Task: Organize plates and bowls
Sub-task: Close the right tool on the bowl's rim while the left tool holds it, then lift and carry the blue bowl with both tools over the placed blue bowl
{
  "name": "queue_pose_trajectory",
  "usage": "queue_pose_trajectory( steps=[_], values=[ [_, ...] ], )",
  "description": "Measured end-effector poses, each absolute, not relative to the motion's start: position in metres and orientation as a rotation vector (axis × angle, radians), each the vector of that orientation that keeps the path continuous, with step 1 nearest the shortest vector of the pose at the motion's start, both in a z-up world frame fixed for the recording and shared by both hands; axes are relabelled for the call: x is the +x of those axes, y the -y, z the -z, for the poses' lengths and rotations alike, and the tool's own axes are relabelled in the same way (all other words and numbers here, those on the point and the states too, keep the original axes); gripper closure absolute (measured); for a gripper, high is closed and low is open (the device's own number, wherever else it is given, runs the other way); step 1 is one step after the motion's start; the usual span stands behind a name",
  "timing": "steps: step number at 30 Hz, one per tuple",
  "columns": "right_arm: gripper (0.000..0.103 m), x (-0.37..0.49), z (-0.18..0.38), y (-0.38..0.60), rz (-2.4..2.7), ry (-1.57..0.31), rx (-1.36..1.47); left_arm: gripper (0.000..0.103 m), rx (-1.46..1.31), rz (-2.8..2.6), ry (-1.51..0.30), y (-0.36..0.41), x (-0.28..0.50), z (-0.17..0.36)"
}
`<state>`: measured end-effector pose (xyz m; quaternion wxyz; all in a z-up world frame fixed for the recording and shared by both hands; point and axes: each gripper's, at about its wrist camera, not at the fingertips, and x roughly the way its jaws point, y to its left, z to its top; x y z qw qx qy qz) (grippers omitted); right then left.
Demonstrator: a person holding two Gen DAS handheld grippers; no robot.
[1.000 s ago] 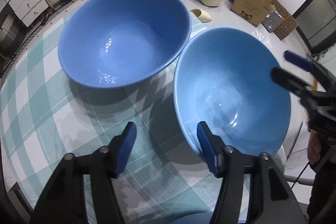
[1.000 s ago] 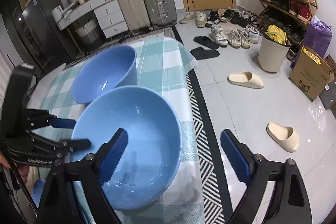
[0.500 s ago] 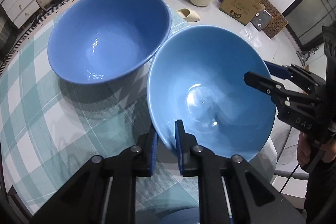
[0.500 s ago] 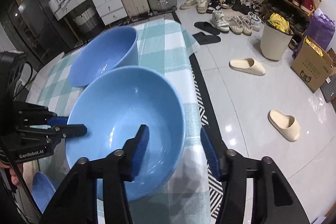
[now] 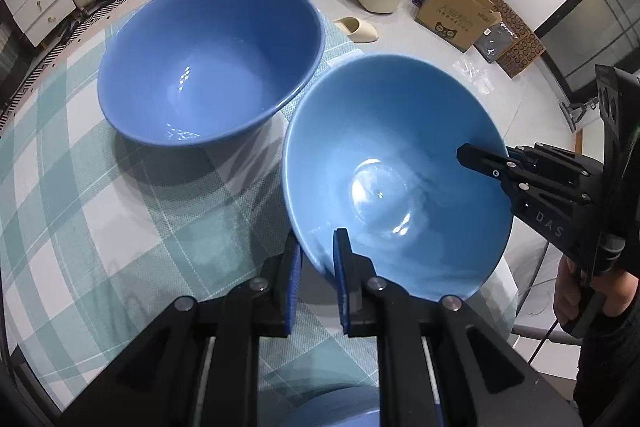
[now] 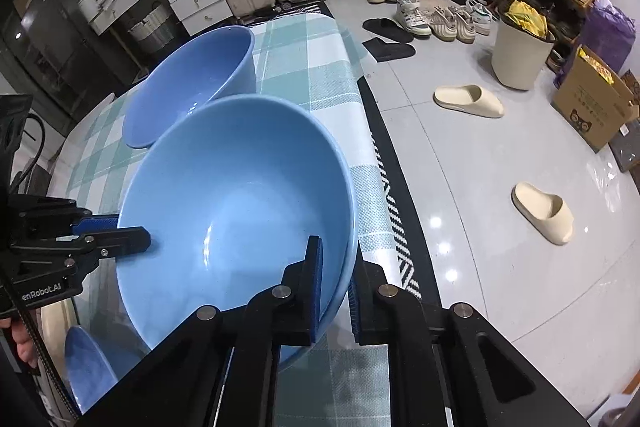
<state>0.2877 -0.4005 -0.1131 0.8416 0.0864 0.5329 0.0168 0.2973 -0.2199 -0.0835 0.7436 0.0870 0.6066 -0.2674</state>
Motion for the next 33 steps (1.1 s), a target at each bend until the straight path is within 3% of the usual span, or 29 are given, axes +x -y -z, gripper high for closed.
queue_pose_trajectory(
  steps=[16,33],
  values=[
    [0.092,0.266,0.093,0.377,-0.037,-1.127,0.174,0.09,0.158,0.567,-1.294,0.197,0.279,0.066],
    [0.092,0.276,0.113,0.322,-0.098,-1.174,0.114,0.09,0.162,0.441,-1.267,0.153,0.261,0.086]
  ],
)
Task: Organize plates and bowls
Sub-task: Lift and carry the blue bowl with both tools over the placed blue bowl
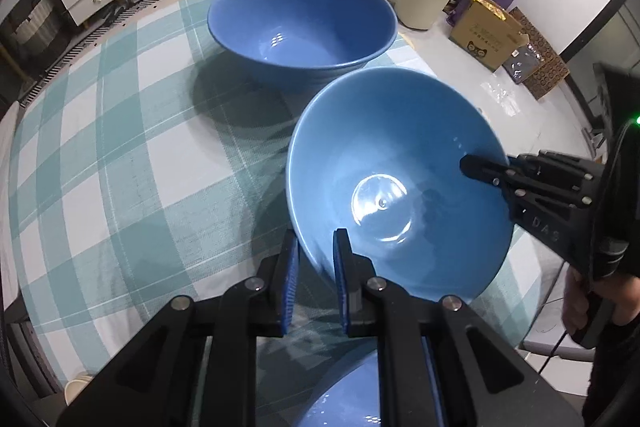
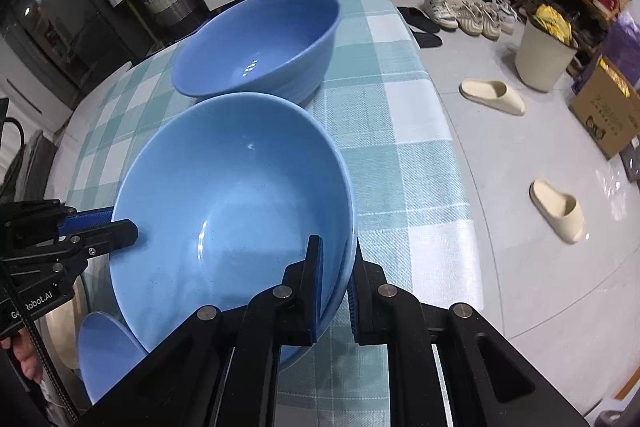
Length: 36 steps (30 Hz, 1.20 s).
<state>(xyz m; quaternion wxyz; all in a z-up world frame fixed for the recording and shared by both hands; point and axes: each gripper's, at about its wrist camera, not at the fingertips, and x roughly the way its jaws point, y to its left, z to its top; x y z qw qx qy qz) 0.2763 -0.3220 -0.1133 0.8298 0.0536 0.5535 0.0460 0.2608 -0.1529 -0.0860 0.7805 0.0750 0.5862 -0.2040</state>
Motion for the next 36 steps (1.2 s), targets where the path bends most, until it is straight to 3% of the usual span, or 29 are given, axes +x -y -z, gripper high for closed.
queue_pose_trajectory(
  steps=[7,19,36],
  values=[
    [0.092,0.279,0.105,0.319,-0.108,-1.159,0.132,0.09,0.122,0.436,-1.236,0.145,0.258,0.076],
    [0.092,0.26,0.039,0.304,-0.11,-1.039,0.109,0.09,0.125,0.425,-1.12,0.129,0.24,0.02],
    [0.092,0.182,-0.025,0.264,-0.128,-0.962,0.075,0.088,0.163,0.427,-1.051,0.1,0.166,-0.023]
  ],
)
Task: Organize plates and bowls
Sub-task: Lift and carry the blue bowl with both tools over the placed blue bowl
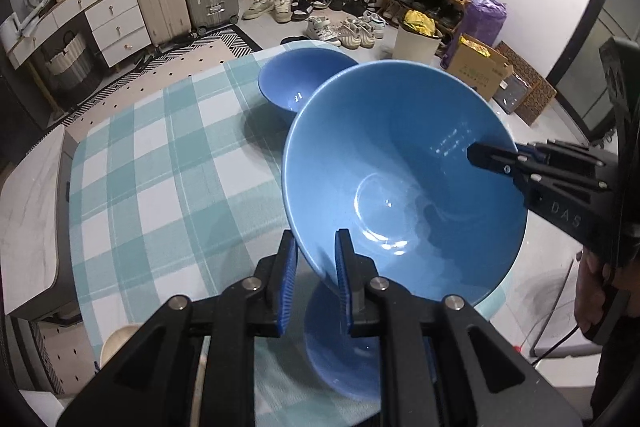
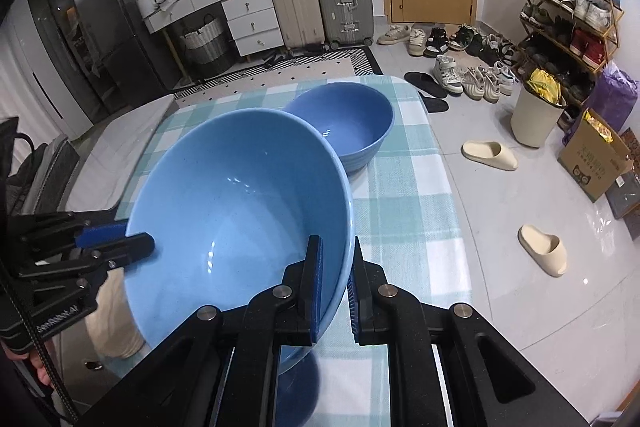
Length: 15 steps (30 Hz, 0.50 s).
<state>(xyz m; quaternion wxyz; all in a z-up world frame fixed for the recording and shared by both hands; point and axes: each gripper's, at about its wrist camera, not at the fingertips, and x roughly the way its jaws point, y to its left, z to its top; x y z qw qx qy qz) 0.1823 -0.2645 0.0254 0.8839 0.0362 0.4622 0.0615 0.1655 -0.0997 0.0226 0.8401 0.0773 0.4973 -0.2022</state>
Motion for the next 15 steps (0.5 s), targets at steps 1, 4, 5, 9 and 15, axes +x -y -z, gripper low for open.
queue_pose_trajectory(
  steps=[1,4,5,9,15],
  values=[
    [0.092,0.176,-0.028,0.261,-0.129,-0.958,0.069,0.088,0.161,0.429,-1.049,0.098,0.162,-0.023],
    [0.092,0.155,-0.032,0.254,-0.132,-0.953,0.062,0.088,0.137,0.435,-1.049,0.09,0.146,-0.023],
    [0.092,0.149,-0.032,0.251,-0.132,-0.952,0.064,0.088,0.129,0.437,-1.052,0.086,0.14,-0.021],
    [0.092,0.124,-0.022,0.242,-0.133,-0.961,0.067,0.088,0.123,0.44,-1.077,0.081,0.121,-0.007],
    [0.092,0.098,0.004,0.235,-0.149,-0.985,0.098,0.087,0.126,0.437,-1.072,0.074,0.1,0.01]
  ],
)
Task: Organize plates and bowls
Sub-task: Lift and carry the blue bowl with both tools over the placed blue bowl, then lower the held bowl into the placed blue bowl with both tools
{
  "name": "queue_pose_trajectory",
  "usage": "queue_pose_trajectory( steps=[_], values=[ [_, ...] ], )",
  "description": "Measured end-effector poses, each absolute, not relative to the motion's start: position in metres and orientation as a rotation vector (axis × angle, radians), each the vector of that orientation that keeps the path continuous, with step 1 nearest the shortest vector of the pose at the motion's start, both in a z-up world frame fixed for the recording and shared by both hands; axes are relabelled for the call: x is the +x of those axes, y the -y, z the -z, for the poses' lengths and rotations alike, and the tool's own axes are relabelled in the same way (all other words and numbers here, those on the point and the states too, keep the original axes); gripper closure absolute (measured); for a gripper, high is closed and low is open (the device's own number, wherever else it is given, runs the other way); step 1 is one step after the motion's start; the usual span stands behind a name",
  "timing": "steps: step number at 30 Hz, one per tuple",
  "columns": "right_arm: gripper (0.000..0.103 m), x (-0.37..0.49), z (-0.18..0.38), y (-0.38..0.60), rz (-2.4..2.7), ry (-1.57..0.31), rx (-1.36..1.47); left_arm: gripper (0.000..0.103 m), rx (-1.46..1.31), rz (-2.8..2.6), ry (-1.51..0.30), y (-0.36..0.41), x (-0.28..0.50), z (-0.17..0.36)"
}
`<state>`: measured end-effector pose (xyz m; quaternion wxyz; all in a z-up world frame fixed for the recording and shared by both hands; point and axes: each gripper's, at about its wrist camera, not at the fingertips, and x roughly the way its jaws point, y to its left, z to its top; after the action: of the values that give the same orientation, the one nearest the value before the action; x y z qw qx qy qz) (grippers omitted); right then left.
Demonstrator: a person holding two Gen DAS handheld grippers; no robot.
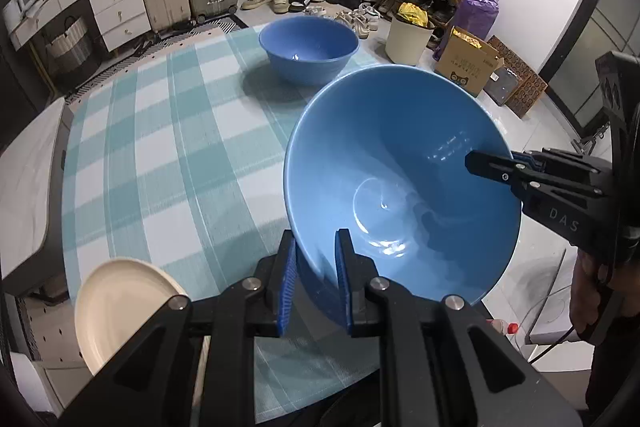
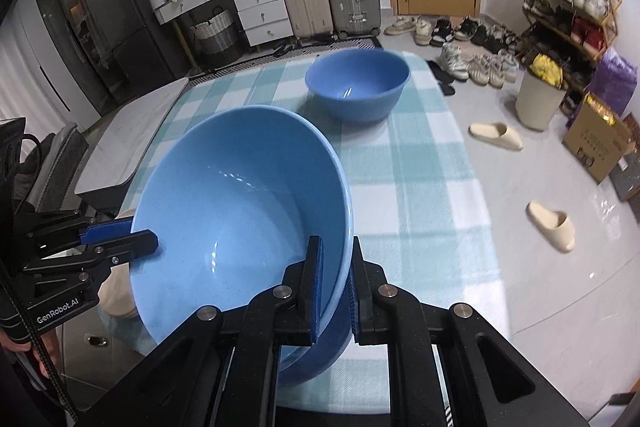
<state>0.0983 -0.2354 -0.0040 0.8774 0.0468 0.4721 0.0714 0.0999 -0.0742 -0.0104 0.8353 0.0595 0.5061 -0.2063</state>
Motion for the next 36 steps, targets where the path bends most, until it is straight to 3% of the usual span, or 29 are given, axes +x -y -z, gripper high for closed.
queue_pose_trajectory(
  steps=[21,36],
  values=[
    [0.092,0.09,0.07,0.223,-0.131,-1.017,0.026,0.087,0.262,0.394,-1.114,0.08,0.085,0.072],
    [0.091,0.084,0.056,0.221,-0.119,-0.959,-0.02,0.083,0.222,0.388,-1.146,0.077,0.098,0.09]
  ],
)
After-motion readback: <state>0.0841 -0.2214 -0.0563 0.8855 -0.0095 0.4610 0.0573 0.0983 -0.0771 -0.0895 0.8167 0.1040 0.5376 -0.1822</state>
